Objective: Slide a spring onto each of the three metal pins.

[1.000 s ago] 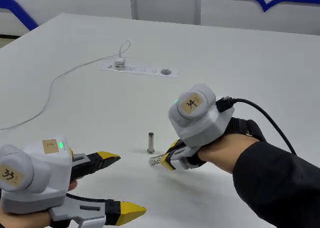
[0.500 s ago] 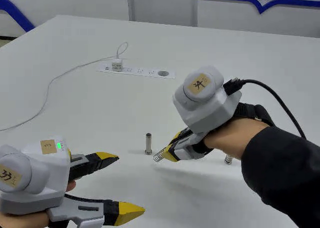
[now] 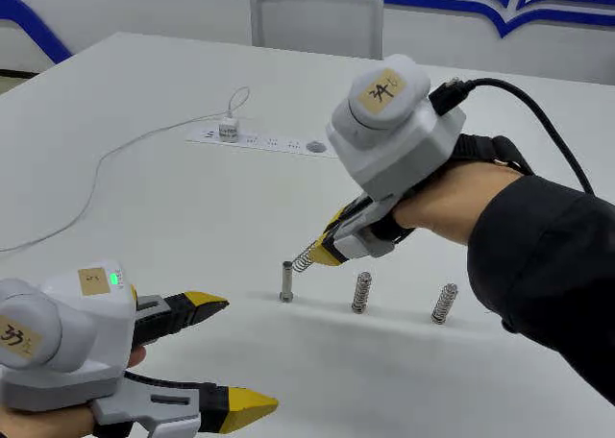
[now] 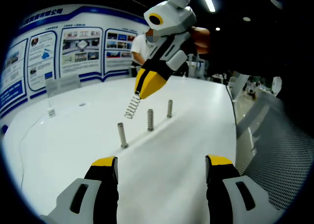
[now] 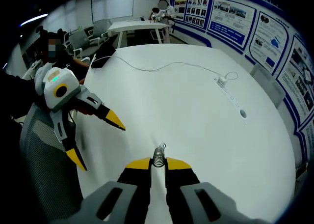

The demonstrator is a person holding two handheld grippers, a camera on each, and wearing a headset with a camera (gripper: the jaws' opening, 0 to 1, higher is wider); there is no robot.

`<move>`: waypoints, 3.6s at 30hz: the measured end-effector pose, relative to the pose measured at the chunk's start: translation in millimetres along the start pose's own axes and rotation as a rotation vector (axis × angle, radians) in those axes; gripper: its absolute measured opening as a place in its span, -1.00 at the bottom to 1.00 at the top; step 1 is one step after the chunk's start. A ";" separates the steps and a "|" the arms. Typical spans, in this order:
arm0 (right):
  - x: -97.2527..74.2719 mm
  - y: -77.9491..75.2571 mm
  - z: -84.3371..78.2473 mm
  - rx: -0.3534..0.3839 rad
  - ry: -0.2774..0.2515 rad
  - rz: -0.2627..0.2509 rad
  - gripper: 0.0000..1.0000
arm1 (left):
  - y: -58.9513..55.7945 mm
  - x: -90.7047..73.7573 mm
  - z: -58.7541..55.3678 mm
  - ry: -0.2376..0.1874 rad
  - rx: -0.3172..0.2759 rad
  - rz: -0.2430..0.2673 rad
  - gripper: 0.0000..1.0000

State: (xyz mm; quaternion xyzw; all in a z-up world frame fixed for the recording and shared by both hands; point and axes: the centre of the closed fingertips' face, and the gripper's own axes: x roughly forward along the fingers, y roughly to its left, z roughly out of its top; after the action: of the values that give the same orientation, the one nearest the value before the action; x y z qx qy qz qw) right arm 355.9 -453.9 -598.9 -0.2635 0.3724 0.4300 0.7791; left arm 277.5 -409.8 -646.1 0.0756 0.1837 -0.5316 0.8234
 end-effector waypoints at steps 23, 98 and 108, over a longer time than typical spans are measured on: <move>28.9 -8.7 3.8 -0.032 0.127 0.055 -0.78 | 2.7 -1.2 0.5 -0.009 -0.003 0.005 0.48; 51.6 -13.3 -30.0 -0.024 0.220 0.074 -0.60 | -0.6 1.1 -4.2 0.015 -0.004 -0.008 0.49; 26.6 -26.9 -34.0 0.033 0.101 0.035 -0.48 | 0.8 0.9 -4.6 0.021 -0.001 -0.001 0.50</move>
State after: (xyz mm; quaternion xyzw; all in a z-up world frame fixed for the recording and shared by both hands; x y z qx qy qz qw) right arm 376.6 -479.3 -637.9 -0.2656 0.4228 0.4234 0.7559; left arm 277.6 -408.7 -650.6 0.0806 0.1925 -0.5311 0.8212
